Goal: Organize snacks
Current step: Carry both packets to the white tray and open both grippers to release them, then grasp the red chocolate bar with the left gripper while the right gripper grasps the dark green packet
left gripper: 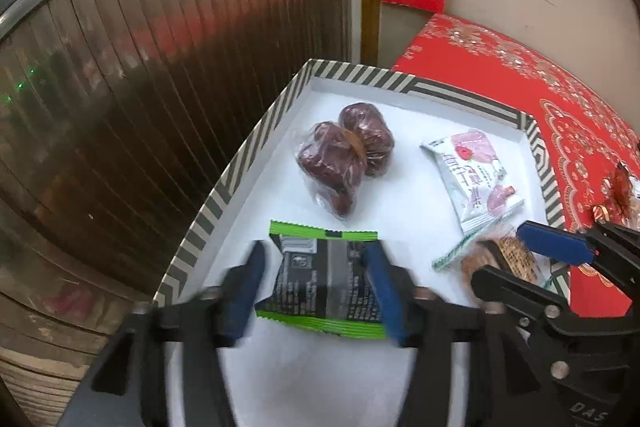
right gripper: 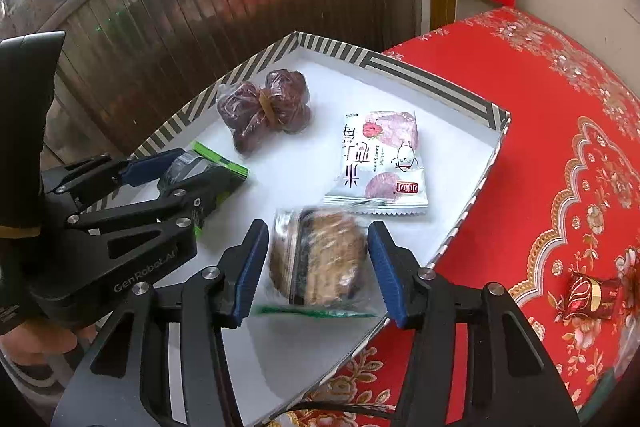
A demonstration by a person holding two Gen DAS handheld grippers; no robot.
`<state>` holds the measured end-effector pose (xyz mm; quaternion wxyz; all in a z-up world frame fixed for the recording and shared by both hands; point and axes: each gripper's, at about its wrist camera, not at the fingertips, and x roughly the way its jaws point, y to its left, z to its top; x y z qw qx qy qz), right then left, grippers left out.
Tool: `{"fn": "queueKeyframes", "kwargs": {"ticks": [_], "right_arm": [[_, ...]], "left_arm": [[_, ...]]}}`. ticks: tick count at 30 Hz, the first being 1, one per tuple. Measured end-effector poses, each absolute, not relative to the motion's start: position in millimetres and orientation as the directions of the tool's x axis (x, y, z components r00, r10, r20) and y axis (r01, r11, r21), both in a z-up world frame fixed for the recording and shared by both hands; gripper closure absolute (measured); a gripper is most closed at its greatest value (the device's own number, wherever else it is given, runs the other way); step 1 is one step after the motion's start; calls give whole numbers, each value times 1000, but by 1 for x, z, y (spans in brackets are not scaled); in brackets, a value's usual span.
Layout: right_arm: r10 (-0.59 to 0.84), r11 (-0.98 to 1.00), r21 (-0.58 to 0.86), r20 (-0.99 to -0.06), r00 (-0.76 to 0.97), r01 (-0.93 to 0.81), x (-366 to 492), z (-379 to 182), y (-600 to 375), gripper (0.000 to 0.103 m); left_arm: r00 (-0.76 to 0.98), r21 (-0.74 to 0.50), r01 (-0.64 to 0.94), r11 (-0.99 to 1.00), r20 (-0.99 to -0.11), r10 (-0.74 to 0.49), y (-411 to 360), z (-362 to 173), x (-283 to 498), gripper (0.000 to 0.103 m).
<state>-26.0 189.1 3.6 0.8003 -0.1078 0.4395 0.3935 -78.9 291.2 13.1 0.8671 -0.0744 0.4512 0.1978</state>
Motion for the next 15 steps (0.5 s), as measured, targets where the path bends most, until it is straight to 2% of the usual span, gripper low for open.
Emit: {"fn": "queueKeyframes", "kwargs": {"ticks": [1,7,15], "right_arm": [[540,666,186,-788,295,-722,-25,4,188,51],[590,673,225,-738,328,-705,-31,22,169,51],[552,762,228,-718,424,-606,-11,42,94,51]], "left_arm": [[518,40,-409,912,-812,268,292,14,-79,27],[549,16,-433,901,-788,278,290,27,-87,19],[612,1,-360,933,-755,236,256,52,-80,17]]}}
